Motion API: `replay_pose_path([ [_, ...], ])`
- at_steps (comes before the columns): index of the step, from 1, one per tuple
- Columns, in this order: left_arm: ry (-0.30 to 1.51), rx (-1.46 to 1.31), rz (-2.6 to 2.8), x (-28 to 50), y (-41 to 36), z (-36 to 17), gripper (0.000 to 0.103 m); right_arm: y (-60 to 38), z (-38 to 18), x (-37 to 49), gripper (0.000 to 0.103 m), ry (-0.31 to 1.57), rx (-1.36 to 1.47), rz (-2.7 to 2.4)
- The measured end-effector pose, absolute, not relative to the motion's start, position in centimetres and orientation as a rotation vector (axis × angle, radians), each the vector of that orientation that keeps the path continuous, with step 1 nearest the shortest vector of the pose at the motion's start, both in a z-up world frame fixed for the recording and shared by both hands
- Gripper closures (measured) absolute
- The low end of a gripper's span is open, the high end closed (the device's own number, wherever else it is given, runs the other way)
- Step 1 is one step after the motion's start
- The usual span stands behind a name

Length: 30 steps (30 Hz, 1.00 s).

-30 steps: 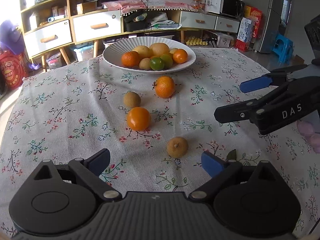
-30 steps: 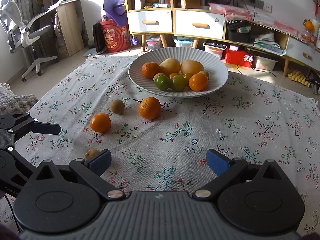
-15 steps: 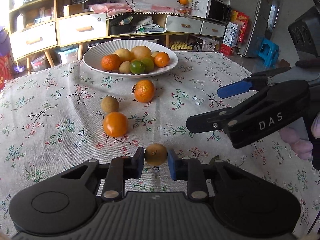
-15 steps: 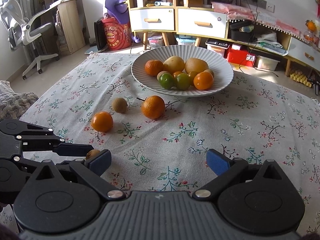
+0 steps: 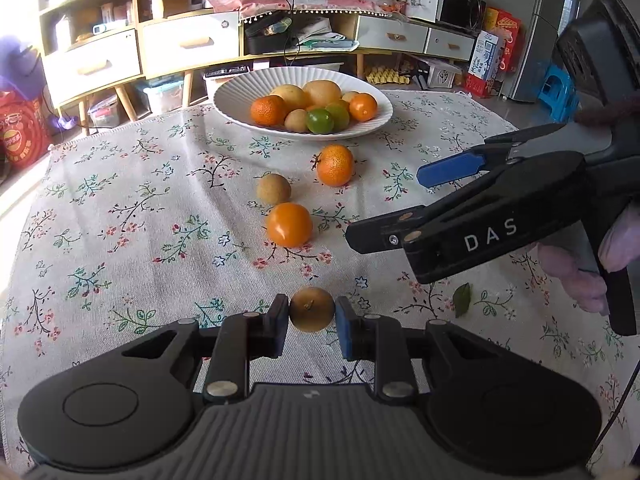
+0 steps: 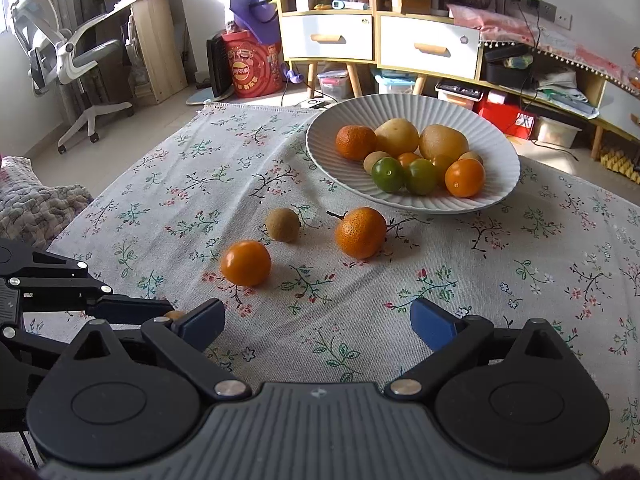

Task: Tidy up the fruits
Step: 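Close the left tool on a small tan fruit while the right tool grasps the orange tomato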

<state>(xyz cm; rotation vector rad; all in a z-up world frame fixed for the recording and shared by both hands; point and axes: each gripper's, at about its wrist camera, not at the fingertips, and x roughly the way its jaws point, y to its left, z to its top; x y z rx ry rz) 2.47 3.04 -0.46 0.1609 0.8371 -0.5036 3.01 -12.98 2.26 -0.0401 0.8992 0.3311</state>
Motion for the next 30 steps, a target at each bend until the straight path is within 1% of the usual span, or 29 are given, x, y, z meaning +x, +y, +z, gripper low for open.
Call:
replay_pose_path([
  [7,0.873,0.147,-0.46,2.6,4.5,-0.2,0.084,-11.0,1.9,3.8,0.017,0.907,-0.023,0.362],
  [9,0.881,0.139,-0.449,2.8,4.7,0.0,0.084,-10.5,1.8,3.8,0.023,0.902,-0.037,0.378],
  [12,0.893,0.136,-0.433,2.9,4.9,0.1,0.084,-10.0,1.5,4.2,0.028,0.898,-0.042,0.392],
  [18,0.923,0.118,-0.402,3.2,5.5,-0.1,0.084,-9.6,0.6,4.8,0.045,0.912,-0.072,0.39],
  [23,0.931,0.105,-0.4,3.3,5.6,0.0,0.084,-9.3,0.6,5.0,0.049,0.901,-0.079,0.387],
  [25,0.932,0.105,-0.401,3.3,5.4,0.0,0.084,-8.9,0.6,4.9,0.054,0.898,-0.092,0.397],
  [27,0.933,0.105,-0.401,3.4,5.4,0.0,0.084,-8.7,0.7,4.9,0.062,0.89,-0.105,0.409],
  [28,0.934,0.104,-0.4,3.4,5.4,0.0,0.084,-8.5,0.8,4.7,0.064,0.887,-0.113,0.415],
  [29,0.935,0.104,-0.399,3.4,5.4,-0.1,0.084,-8.4,0.8,4.6,0.069,0.884,-0.119,0.422],
  [30,0.936,0.103,-0.397,3.5,5.4,-0.1,0.084,-8.3,0.8,4.6,0.071,0.881,-0.126,0.431],
])
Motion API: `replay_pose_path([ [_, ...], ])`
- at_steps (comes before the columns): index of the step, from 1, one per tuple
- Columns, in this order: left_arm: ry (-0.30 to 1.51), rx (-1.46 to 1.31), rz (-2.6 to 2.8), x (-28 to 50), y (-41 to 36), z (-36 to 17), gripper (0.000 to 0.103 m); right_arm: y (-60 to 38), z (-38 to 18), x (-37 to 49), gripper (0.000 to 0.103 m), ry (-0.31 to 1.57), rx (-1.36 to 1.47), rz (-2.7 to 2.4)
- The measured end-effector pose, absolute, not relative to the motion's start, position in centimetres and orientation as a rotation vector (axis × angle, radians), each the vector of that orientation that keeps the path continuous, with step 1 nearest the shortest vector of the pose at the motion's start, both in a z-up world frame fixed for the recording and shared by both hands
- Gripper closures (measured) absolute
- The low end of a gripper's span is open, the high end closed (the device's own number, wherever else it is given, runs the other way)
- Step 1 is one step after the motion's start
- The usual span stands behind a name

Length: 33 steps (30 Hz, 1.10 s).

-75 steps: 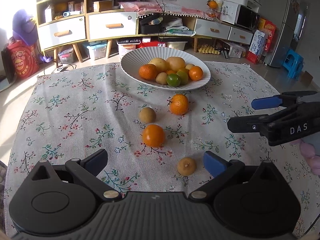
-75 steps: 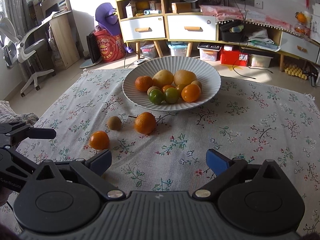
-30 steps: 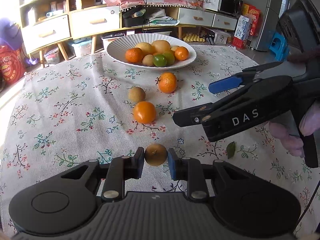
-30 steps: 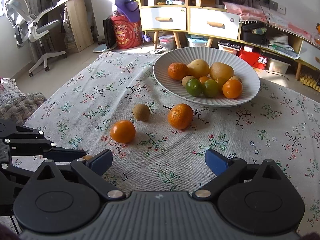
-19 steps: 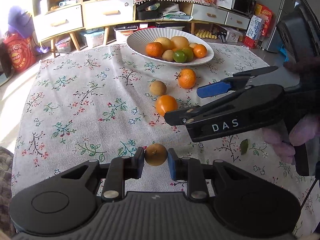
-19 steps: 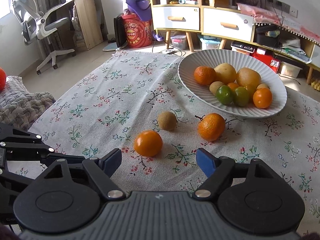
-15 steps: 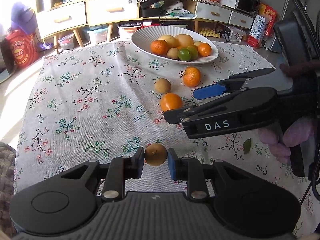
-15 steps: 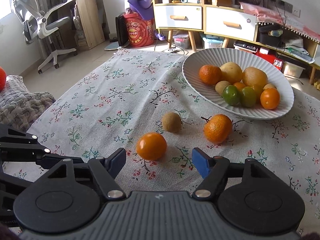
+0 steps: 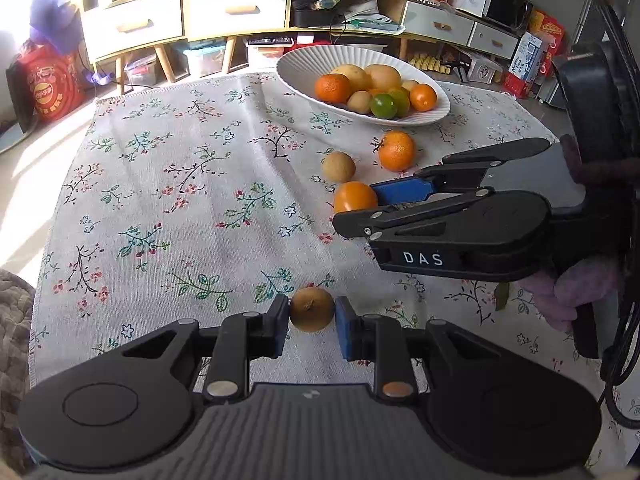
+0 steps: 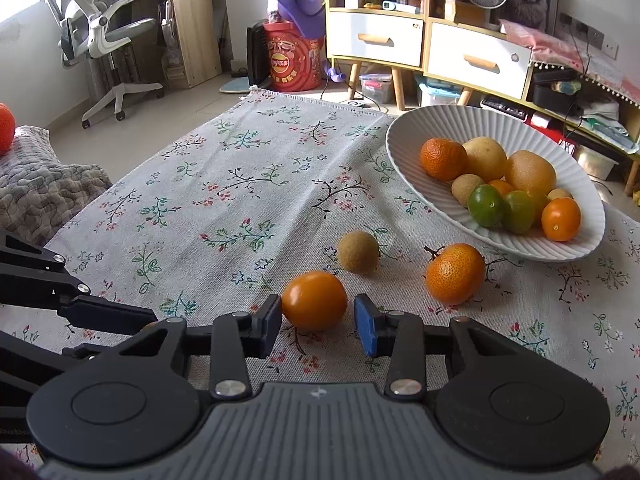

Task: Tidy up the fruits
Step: 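Close the left tool on a small tan fruit while the right tool grasps the orange tomato, then carry the tan fruit and orange tomato up and over the white plate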

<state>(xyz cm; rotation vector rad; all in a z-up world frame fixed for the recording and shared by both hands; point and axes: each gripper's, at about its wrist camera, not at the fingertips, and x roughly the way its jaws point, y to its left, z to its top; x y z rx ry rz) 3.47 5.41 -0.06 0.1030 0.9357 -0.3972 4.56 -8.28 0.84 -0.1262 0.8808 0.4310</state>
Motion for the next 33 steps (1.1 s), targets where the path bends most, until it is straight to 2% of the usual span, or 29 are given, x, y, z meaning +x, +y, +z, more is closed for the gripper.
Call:
replay_pose_path([
  [33,0.896,0.109,-0.418,4.2,3.4,0.4,0.084,-11.5,2.0,3.5,0.072,0.877,-0.1,0.401],
])
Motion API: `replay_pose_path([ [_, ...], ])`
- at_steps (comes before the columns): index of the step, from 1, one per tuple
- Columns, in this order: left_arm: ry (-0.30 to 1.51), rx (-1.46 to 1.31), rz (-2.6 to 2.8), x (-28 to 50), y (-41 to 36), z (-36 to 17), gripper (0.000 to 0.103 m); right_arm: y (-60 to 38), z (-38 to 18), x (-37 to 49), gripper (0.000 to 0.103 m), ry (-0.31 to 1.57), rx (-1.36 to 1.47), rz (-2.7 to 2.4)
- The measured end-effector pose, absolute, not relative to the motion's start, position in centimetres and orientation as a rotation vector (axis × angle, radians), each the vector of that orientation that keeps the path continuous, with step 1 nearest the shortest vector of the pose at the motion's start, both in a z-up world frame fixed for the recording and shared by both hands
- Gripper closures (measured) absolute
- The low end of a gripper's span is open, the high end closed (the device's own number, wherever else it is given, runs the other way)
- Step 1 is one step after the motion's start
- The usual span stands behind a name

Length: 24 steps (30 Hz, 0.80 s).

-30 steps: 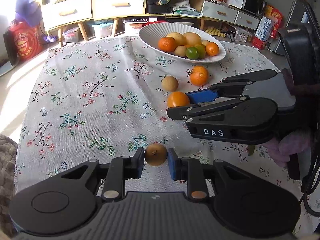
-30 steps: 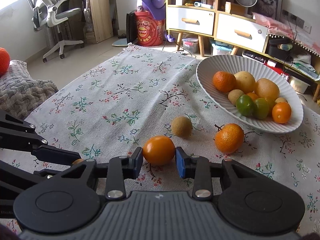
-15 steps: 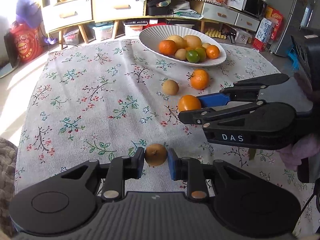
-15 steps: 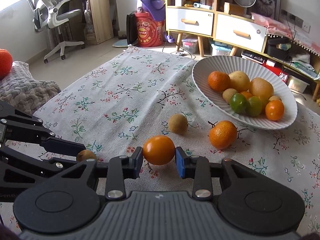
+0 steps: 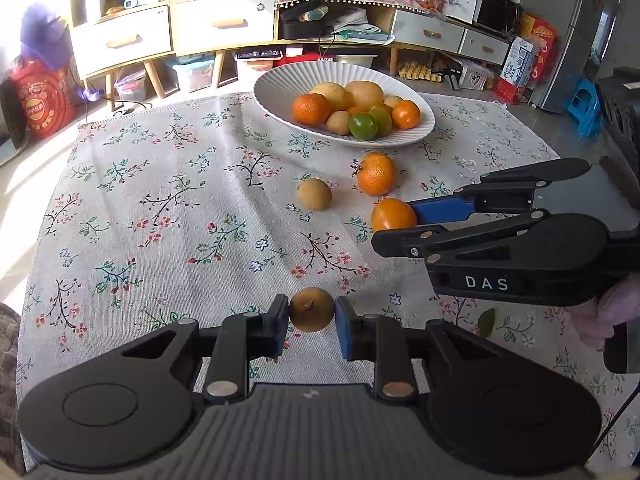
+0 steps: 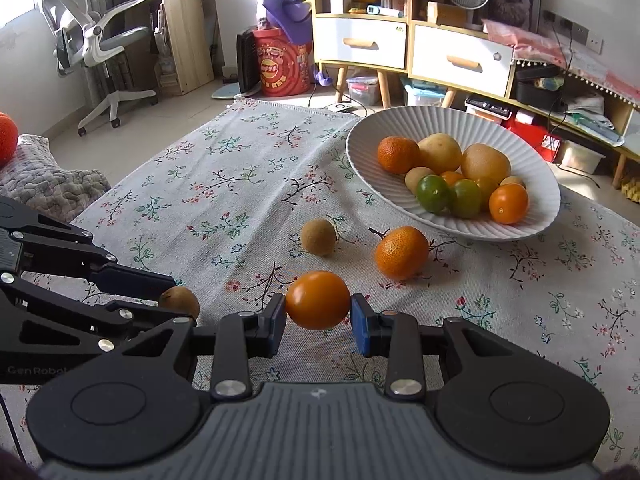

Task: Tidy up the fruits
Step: 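Carry the tan fruit and orange tomato up and over the white plate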

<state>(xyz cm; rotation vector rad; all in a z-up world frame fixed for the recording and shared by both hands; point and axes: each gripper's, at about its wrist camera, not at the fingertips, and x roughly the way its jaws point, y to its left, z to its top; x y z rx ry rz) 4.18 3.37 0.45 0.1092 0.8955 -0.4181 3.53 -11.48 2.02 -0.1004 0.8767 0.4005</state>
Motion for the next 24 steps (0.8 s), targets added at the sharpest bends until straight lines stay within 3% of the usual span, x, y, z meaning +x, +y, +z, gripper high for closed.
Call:
replay_pose_path([
  [24,0.786,0.07,-0.45,5.6,-0.1,2.3,0.084,-16.1,3.1,3.1,0.072,0.827,-0.011,0.357],
])
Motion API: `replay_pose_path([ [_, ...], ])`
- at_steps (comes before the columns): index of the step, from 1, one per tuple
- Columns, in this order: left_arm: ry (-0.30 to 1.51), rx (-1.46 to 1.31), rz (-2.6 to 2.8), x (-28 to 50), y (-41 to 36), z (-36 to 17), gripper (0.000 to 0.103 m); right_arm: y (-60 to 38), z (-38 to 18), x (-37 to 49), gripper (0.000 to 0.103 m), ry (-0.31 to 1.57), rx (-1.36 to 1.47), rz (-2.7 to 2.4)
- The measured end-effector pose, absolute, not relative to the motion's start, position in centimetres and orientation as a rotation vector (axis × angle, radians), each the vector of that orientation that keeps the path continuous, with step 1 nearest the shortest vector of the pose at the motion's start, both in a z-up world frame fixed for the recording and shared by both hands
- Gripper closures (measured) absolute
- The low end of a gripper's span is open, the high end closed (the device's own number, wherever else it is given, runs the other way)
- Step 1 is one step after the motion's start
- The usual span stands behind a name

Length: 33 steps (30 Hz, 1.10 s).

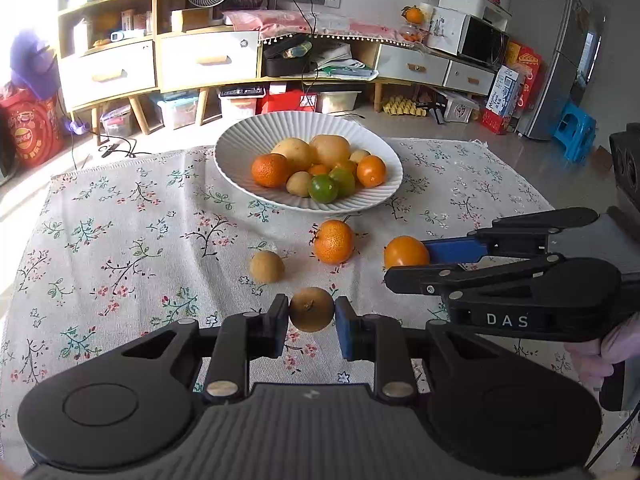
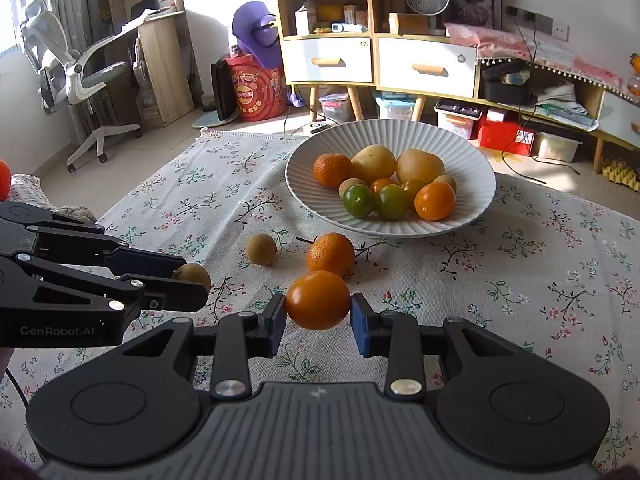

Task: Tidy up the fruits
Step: 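Carry the tan fruit and orange tomato up and over the white plate, then lower both fruits into the plate and open both tools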

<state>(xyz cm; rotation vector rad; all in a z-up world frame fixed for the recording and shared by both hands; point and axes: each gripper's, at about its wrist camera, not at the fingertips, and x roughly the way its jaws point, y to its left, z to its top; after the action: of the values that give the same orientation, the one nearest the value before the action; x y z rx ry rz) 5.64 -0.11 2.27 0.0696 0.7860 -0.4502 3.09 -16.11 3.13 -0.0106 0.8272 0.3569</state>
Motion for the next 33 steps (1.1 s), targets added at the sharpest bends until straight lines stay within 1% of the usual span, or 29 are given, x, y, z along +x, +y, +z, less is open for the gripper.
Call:
replay_pose_path([
  [9,0.716,0.068,-0.469,8.6,-1.5,3.4,0.084,-16.9,4.2,5.3,0.072,0.787,-0.044,0.354],
  [18,0.646,0.053,-0.463,12.9,-2.5,4.1,0.084,-18.1,4.6,9.8,0.072,0.753,-0.012,0.333],
  [33,0.661,0.009,-0.413,19.0,-2.1,2.2,0.084,-18.0,3.0,17.1,0.072,0.765,0.003,0.267],
])
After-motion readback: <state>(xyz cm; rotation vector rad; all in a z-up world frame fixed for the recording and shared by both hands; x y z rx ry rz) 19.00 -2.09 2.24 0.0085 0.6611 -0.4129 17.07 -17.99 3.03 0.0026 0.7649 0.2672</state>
